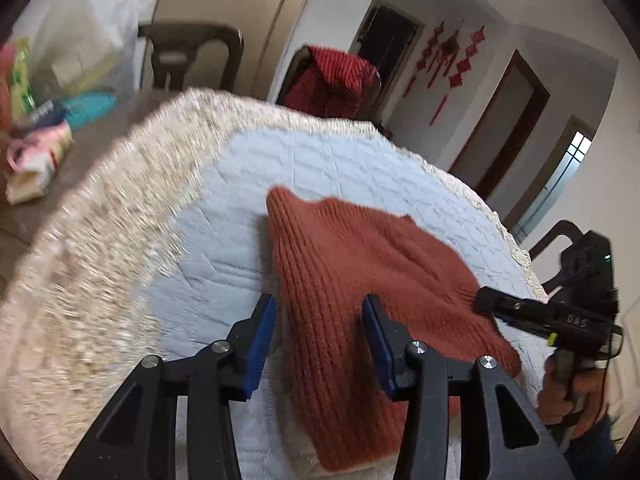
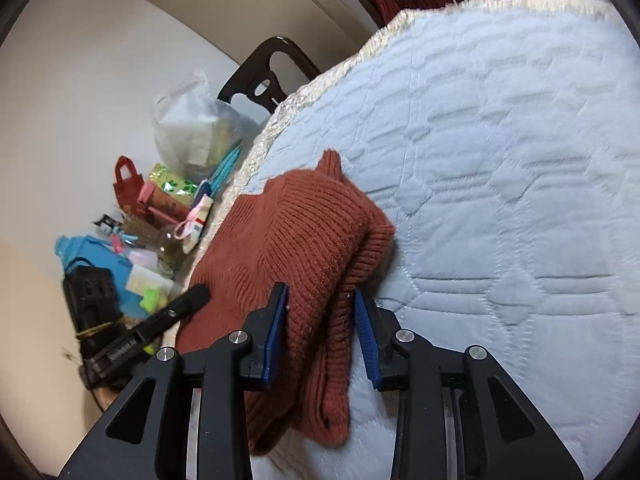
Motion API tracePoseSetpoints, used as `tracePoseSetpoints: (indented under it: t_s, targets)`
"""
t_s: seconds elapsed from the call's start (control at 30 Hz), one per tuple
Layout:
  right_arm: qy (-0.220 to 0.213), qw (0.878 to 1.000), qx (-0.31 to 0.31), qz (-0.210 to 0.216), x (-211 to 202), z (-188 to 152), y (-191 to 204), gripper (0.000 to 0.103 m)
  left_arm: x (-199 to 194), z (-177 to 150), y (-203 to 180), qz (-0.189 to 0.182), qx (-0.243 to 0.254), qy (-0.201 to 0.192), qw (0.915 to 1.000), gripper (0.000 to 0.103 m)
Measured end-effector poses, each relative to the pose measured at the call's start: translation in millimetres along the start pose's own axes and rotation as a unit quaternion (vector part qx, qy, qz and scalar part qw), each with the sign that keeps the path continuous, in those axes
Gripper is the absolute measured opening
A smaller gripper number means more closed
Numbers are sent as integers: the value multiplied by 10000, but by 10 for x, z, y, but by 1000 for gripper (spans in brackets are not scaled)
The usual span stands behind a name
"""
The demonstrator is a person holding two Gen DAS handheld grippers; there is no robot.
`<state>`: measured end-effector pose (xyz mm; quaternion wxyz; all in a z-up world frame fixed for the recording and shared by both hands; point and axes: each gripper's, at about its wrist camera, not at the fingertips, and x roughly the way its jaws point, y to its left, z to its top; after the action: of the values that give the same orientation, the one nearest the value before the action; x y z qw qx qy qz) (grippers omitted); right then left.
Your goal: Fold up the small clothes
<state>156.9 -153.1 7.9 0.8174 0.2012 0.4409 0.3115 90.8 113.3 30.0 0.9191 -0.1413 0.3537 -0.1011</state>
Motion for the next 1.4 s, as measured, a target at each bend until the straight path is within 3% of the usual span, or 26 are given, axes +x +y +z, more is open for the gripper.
tracePoseSetpoints:
  t_s: [0.17,0.27,0.37,0.9,1.13,1.4]
  targets:
    - [-191,9970,-711,-227,-158,-65,371,33,-221,-41,-229,78,358,-259,9990,48]
    - [-58,9910,-1274,-405,-122,-234,558,22,-216,-189,-301,-7,518,-129,9986,48]
    - [113,9846,-1567,-767,13,-335,542,18,-59,-302,-308,223,599,46,9979,48]
    - [-221,9826,-1641,-844,-165,-316,606,18,-169,-310,-460,693,693,-38,9952,48]
    - [90,9806,-1662,-1040,29,-366,519,19,-94,-354,-496,857,794,-3,9932,49]
    - [-48,9789,-1774,-1011,-260,-491,654,19,-293,-407,-502,966,655,-52,9931,49]
